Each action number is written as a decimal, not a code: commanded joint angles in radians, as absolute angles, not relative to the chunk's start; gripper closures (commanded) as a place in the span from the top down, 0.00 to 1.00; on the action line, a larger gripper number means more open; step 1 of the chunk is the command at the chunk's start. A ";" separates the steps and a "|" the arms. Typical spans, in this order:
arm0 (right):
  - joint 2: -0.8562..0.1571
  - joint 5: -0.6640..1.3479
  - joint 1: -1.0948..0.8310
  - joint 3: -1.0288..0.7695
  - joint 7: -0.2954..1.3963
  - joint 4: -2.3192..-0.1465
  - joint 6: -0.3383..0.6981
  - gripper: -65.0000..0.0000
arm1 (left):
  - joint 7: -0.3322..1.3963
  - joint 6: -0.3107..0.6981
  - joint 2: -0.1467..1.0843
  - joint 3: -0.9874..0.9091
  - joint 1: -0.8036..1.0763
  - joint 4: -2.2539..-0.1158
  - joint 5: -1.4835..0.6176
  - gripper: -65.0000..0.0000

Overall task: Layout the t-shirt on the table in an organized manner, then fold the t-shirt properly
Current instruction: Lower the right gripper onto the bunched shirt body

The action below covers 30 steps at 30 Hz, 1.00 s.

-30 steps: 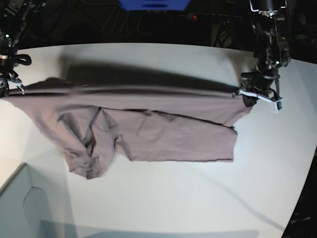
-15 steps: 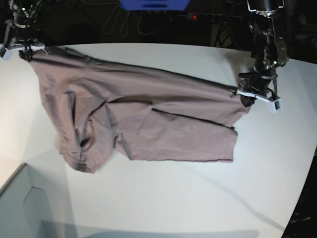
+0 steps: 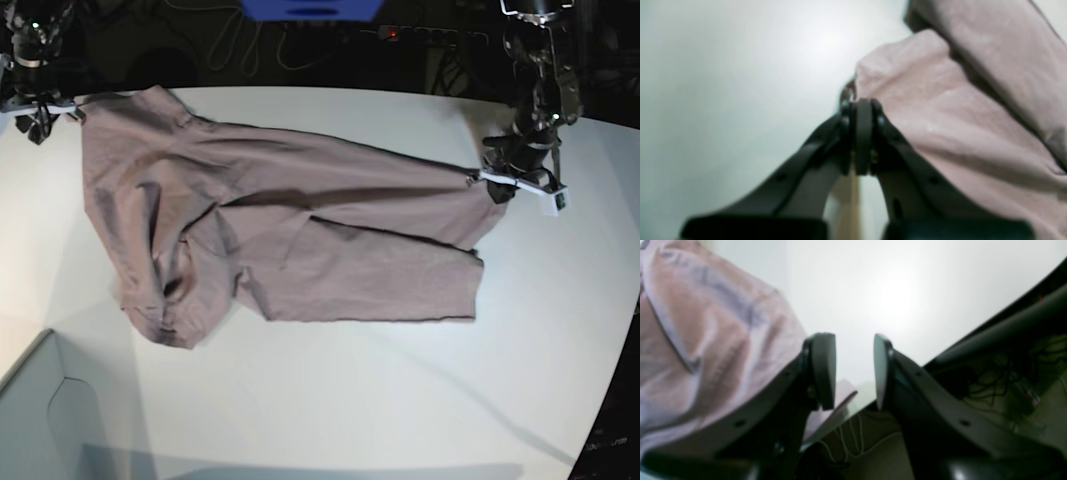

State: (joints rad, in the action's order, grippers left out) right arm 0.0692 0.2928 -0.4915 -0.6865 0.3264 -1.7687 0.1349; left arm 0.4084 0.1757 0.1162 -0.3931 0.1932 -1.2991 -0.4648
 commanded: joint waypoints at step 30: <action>-0.203 0.295 -0.022 0.163 0.533 -1.461 0.137 0.31 | 0.389 0.176 0.122 -0.398 0.205 -1.360 -0.470 0.00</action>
State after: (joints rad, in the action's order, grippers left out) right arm -0.1989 0.2924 -0.0410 0.1650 0.5571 -1.4429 0.1349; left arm 0.4084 0.1722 0.1154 -0.3950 0.2127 -1.3457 -0.4648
